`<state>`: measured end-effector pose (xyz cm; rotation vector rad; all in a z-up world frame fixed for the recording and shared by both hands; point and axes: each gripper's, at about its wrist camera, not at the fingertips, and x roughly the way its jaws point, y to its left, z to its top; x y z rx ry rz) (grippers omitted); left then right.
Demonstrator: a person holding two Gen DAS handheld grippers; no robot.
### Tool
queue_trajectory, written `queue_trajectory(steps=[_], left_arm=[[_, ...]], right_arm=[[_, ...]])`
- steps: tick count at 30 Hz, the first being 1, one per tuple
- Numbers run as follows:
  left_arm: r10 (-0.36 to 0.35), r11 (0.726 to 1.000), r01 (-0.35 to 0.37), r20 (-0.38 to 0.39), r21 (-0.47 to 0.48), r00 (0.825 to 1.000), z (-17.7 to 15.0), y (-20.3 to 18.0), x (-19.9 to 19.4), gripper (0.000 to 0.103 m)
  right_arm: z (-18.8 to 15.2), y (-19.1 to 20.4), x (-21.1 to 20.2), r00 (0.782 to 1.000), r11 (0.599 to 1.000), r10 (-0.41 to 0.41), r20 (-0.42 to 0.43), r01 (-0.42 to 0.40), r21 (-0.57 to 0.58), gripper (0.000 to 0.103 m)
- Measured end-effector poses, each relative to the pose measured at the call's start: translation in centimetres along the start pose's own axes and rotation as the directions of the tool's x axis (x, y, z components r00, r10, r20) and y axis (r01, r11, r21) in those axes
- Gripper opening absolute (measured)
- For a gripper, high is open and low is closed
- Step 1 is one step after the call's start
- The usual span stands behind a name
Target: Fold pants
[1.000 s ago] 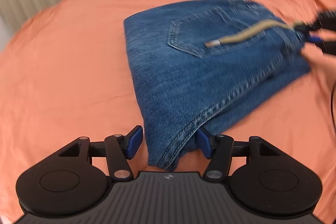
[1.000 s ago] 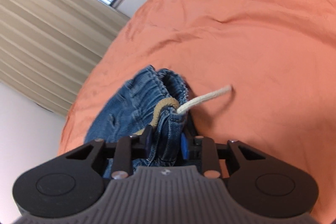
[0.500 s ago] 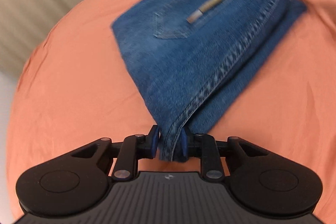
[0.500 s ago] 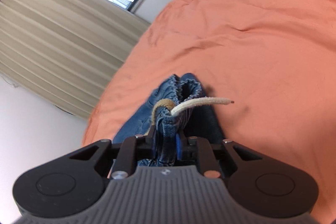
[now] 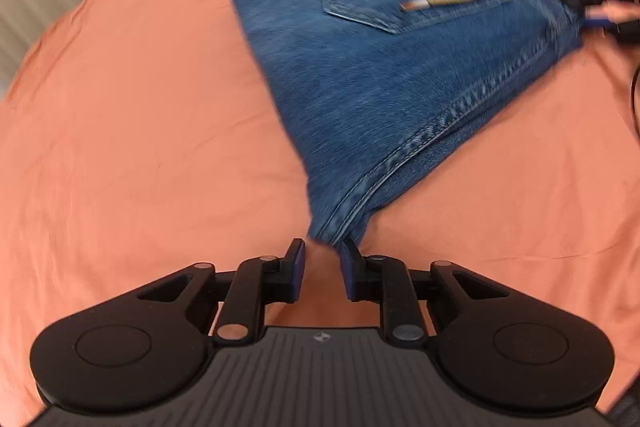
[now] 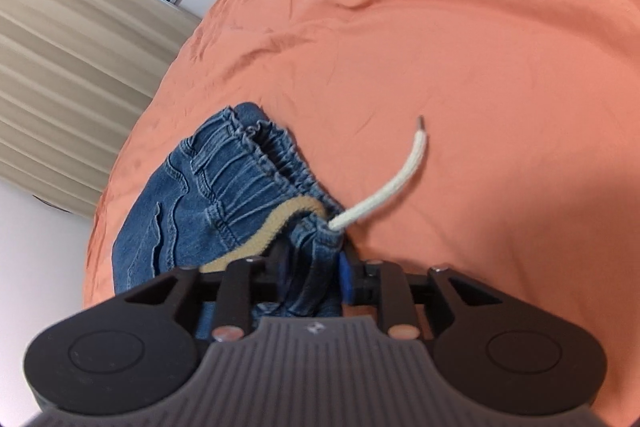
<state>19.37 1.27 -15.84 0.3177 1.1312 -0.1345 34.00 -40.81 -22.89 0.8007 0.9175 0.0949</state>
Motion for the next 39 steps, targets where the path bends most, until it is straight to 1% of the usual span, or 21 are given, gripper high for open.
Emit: queue_trajectory(steps=[1, 3, 4, 5, 6, 8, 9, 11, 13, 16, 18, 19, 21, 24, 28, 30, 31, 33, 35, 37, 39], left_arm=[[0.002, 1.0, -0.002, 0.008, -0.016, 1.0, 0.1, 0.6, -0.4, 0.026], [-0.018, 0.998, 0.021, 0.047, -0.052, 0.999, 0.4, 1.8, -1.6, 0.027], [-0.036, 0.996, 0.042, 0.072, -0.08, 0.997, 0.6, 2.5, -2.2, 0.03], [-0.063, 0.991, 0.075, 0.1, -0.114, 0.993, 1.0, 3.3, -2.8, 0.036], [-0.087, 0.984, 0.105, 0.126, -0.146, 0.988, 1.5, 3.8, -3.4, 0.039], [-0.124, 0.966, 0.161, 0.181, -0.202, 0.976, 2.8, 4.9, -3.9, 0.054], [-0.135, 0.955, 0.183, 0.208, -0.232, 0.969, 3.5, 5.4, -3.9, 0.058], [-0.157, 0.928, 0.229, 0.247, -0.293, 0.956, 5.1, 6.5, -3.3, 0.067], [-0.201, 0.895, 0.288, 0.27, -0.339, 0.942, 6.2, 7.3, -2.2, 0.069], [-0.274, 0.827, 0.384, 0.302, -0.41, 0.913, 7.6, 8.8, 1.0, 0.071], [-0.291, 0.793, 0.407, 0.304, -0.453, 0.907, 8.2, 9.6, 3.0, 0.071], [-0.292, 0.786, 0.404, 0.295, -0.468, 0.91, 8.5, 9.8, 3.9, 0.071], [-0.286, 0.782, 0.388, 0.274, -0.488, 0.918, 9.0, 9.9, 5.7, 0.072], [-0.297, 0.774, 0.395, 0.266, -0.495, 0.917, 9.6, 10.0, 7.6, 0.072], [-0.343, 0.738, 0.438, 0.274, -0.513, 0.898, 9.8, 10.6, 9.6, 0.071], [-0.359, 0.729, 0.457, 0.284, -0.51, 0.889, 9.8, 10.8, 10.3, 0.071], [-0.361, 0.731, 0.457, 0.281, -0.506, 0.889, 10.0, 10.8, 10.6, 0.071], [-0.358, 0.754, 0.447, 0.269, -0.482, 0.894, 10.4, 10.5, 10.7, 0.071], [-0.359, 0.769, 0.442, 0.26, -0.463, 0.897, 10.8, 10.3, 10.7, 0.064], [-0.372, 0.767, 0.452, 0.257, -0.456, 0.892, 11.1, 10.2, 10.7, 0.056], [-0.373, 0.776, 0.45, 0.253, -0.443, 0.893, 11.3, 10.1, 10.7, 0.051]], right_arm=[[0.1, 0.1, -0.7, 1.0, 1.0, -0.013, 0.014, 0.013, -0.019, 0.029], [0.2, 1.0, -2.2, 0.997, 0.995, -0.053, 0.061, 0.058, -0.079, 0.039], [0.3, 1.5, -2.8, 0.995, 0.991, -0.065, 0.081, 0.074, -0.113, 0.039], [0.4, 1.7, -3.3, 0.994, 0.987, -0.063, 0.089, 0.076, -0.143, 0.042], [0.6, 1.9, -3.6, 0.995, 0.984, -0.05, 0.088, 0.064, -0.165, 0.048], [1.2, 2.1, -3.7, 0.997, 0.983, -0.013, 0.075, 0.027, -0.181, 0.06], [1.5, 2.2, -3.6, 0.998, 0.983, 0.001, 0.064, 0.011, -0.183, 0.064], [2.5, 2.6, -3.0, 0.999, 0.978, 0.031, 0.022, -0.026, -0.206, 0.067], [3.4, 3.0, -1.7, 0.997, 0.969, 0.063, -0.051, -0.073, -0.236, 0.067], [4.7, 3.6, 0.4, 0.989, 0.958, 0.072, -0.131, -0.105, -0.266, 0.067], [5.6, 3.6, 2.1, 0.978, 0.959, 0.081, -0.19, -0.129, -0.253, 0.066], [6.0, 3.5, 2.9, 0.974, 0.958, 0.078, -0.211, -0.132, -0.256, 0.066], [6.7, 3.4, 4.5, 0.968, 0.955, 0.062, -0.243, -0.129, -0.268, 0.066], [7.5, 2.4, 6.5, 0.949, 0.96, 0.1, -0.299, -0.171, -0.223, 0.066], [8.1, 0.8, 8.2, 0.927, 0.967, 0.185, -0.326, -0.231, -0.108, 0.065], [8.3, 0.2, 8.9, 0.915, 0.963, 0.226, -0.335, -0.262, -0.066, 0.057], [8.4, 0.2, 9.3, 0.91, 0.96, 0.24, -0.339, -0.275, -0.059, 0.056], [8.4, 0.1, 9.9, 0.9, 0.954, 0.261, -0.35, -0.295, -0.047, 0.052], [8.4, 0.2, 10.5, 0.895, 0.954, 0.266, -0.357, -0.297, -0.035, 0.05], [8.5, 0.8, 10.9, 0.897, 0.955, 0.255, -0.362, -0.292, -0.051, 0.048], [8.5, 1.5, 10.9, 0.902, 0.954, 0.234, -0.364, -0.284, -0.091, 0.044]])
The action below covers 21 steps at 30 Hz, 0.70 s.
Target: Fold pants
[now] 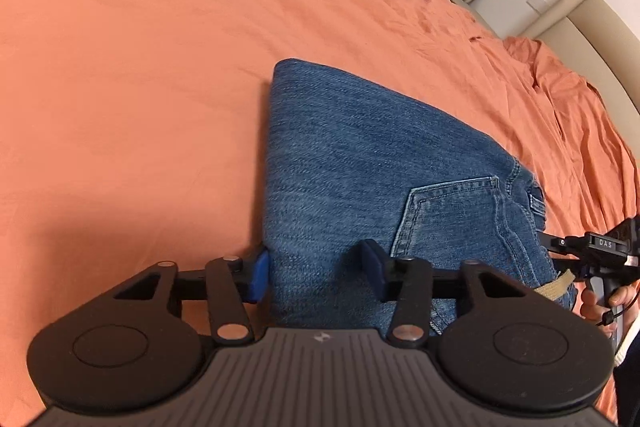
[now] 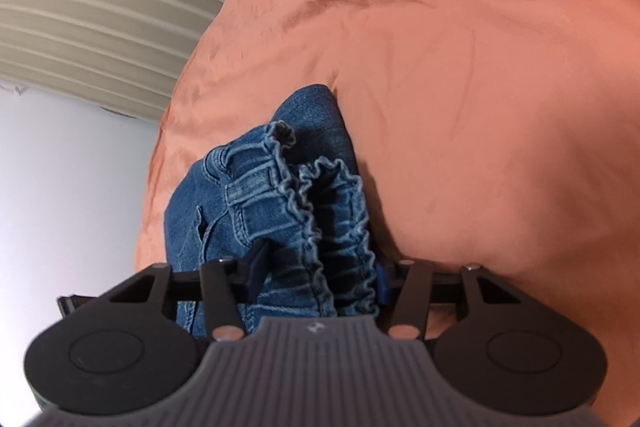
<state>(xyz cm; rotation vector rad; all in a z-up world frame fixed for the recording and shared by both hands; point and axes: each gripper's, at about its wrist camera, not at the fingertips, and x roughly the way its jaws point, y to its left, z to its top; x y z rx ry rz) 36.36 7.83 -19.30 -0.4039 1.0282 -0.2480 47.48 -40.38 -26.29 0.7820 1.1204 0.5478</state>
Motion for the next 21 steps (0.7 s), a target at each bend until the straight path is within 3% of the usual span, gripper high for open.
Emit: queue_trajectory(steps=[3, 5, 7, 13, 21], left_arm=[[0.011, 1.0, -0.011, 0.0, 0.018, 1.0, -0.1, -0.2, -0.1, 0.036], [0.0, 1.0, 0.0, 0.0, 0.005, 1.0, -0.1, 0.1, -0.4, 0.021], [-0.013, 1.0, 0.013, 0.001, -0.001, 1.0, -0.1, 0.3, -0.6, 0.014], [0.017, 1.0, -0.017, 0.028, 0.014, 0.999, 0.1, -0.8, -1.9, 0.009], [0.011, 1.0, -0.013, 0.097, 0.022, 0.995, -0.3, -1.7, -6.8, 0.007]], right_arm=[[-0.3, 0.9, -0.2, 1.0, 0.999, -0.023, 0.013, 0.024, -0.046, 0.037], [-0.5, 1.8, -0.5, 0.999, 0.996, -0.047, 0.027, 0.049, -0.074, 0.033], [-0.5, 2.8, -0.7, 0.996, 0.991, -0.076, 0.038, 0.08, -0.108, 0.029], [-0.7, 6.1, -1.9, 0.986, 0.971, -0.153, 0.064, 0.162, -0.175, 0.023], [-1.9, 13.8, -5.1, 0.978, 0.932, -0.17, 0.118, 0.198, -0.305, 0.02]])
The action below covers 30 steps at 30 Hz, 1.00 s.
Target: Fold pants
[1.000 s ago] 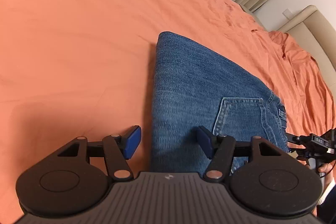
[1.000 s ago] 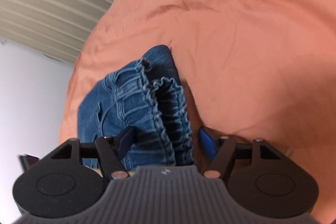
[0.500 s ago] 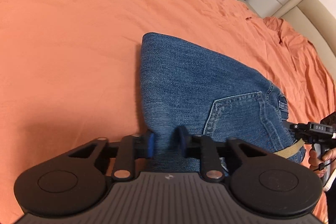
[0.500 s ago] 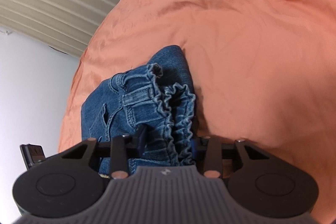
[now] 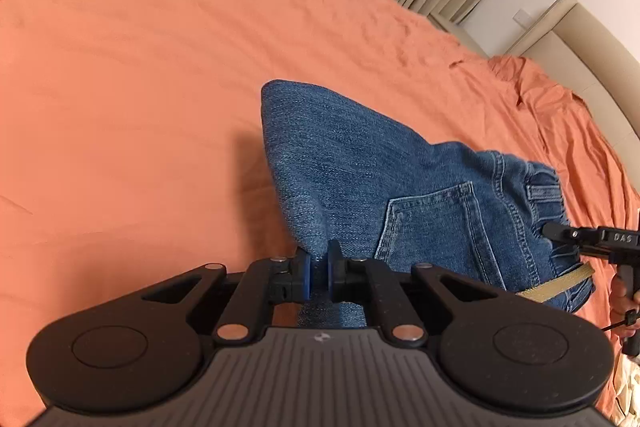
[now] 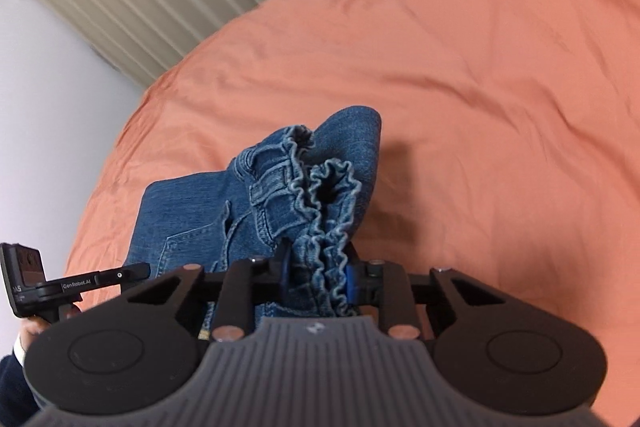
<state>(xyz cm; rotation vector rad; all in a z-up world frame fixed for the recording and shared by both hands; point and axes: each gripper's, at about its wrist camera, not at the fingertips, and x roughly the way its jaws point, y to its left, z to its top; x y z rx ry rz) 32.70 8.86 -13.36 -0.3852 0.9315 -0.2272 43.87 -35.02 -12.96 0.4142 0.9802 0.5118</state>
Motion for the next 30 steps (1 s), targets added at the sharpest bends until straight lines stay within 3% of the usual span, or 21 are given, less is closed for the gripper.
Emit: queue_trajectory(steps=[9, 18, 23, 30], left_arm=[[0.036, 0.999, -0.038, 0.084, 0.022, 0.996, 1.0, 2.4, -8.8, 0.007], [0.157, 0.987, -0.159, 0.079, 0.011, 0.984, 3.7, 8.3, -15.8, 0.008], [0.229, 0.973, -0.229, 0.052, -0.008, 0.972, 3.9, 12.4, -15.6, 0.007], [0.236, 0.967, -0.237, -0.019, -0.095, 0.972, 2.9, 18.4, -10.7, 0.008]], right_arm=[[-0.7, 8.5, -2.7, 0.998, 0.994, 0.07, 0.005, -0.069, -0.08, 0.02], [-1.9, 17.0, 3.2, 0.984, 0.983, 0.172, -0.053, -0.175, -0.056, 0.02], [-2.8, 20.0, 8.7, 0.975, 0.978, 0.192, -0.115, -0.2, -0.062, 0.02], [-3.7, 19.9, 16.3, 0.968, 0.986, 0.151, -0.199, -0.163, -0.045, 0.02]])
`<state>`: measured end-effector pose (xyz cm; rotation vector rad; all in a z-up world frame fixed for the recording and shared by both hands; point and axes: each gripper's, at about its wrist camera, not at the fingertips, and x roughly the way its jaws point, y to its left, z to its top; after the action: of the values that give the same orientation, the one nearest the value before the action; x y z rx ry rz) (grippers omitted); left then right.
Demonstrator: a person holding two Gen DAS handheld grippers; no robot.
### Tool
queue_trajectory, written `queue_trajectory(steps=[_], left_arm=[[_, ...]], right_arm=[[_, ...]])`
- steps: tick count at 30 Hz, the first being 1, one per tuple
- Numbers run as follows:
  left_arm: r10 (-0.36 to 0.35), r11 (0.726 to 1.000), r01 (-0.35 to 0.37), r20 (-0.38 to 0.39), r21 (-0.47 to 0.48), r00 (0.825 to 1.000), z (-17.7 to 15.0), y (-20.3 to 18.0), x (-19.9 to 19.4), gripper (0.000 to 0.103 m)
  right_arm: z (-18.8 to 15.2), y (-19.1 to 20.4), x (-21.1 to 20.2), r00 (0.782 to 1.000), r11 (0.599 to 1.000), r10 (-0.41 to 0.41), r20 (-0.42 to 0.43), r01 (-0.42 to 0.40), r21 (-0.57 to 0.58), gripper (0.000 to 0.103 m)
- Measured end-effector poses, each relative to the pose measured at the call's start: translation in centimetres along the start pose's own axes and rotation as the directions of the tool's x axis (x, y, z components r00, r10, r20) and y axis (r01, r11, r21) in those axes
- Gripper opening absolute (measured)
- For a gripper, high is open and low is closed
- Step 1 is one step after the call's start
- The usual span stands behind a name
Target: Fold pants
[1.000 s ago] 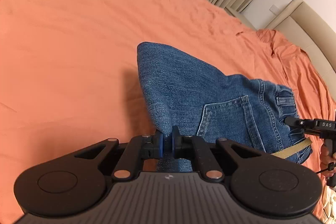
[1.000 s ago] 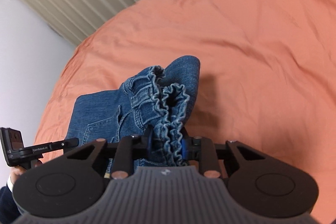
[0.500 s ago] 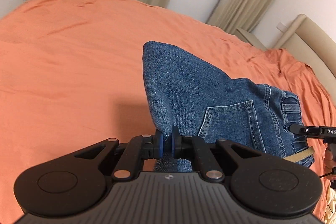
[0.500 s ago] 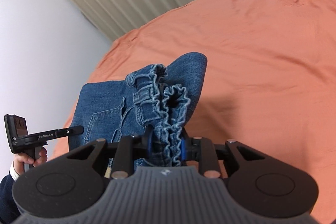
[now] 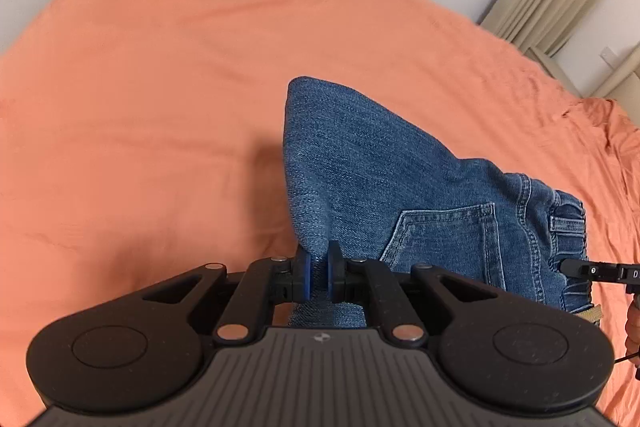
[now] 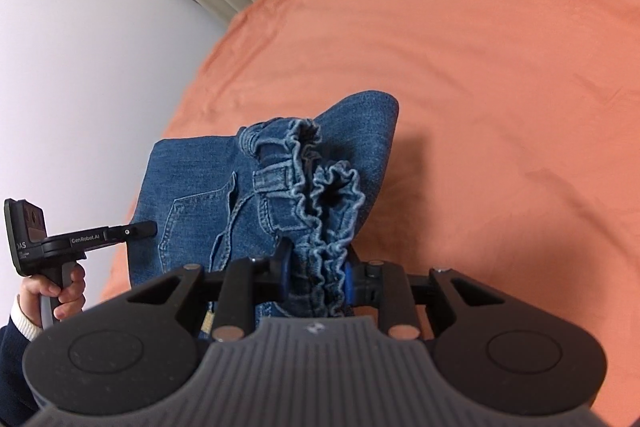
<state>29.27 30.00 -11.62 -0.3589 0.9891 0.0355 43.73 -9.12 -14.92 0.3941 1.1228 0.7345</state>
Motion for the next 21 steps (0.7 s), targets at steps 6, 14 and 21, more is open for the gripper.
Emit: queue_trajectory(steps=[6, 14, 21], left_arm=[[0.015, 0.999, -0.017, -0.056, -0.033, 0.998, -0.1, 1.5, 5.3, 0.008], [0.115, 0.991, -0.108, -0.089, 0.084, 0.989, 0.2, -1.1, 7.1, 0.028], [0.204, 0.936, -0.199, 0.011, 0.289, 0.979, 1.2, -7.5, 3.0, 0.046]], right_arm=[[0.4, -3.5, 3.7, 0.998, 0.999, -0.024, -0.055, 0.026, 0.034, 0.02], [1.2, -3.8, 6.4, 0.997, 0.999, -0.03, -0.078, 0.034, 0.04, 0.039], [2.2, -2.7, 2.4, 0.996, 0.989, -0.091, -0.023, 0.088, -0.12, 0.027]])
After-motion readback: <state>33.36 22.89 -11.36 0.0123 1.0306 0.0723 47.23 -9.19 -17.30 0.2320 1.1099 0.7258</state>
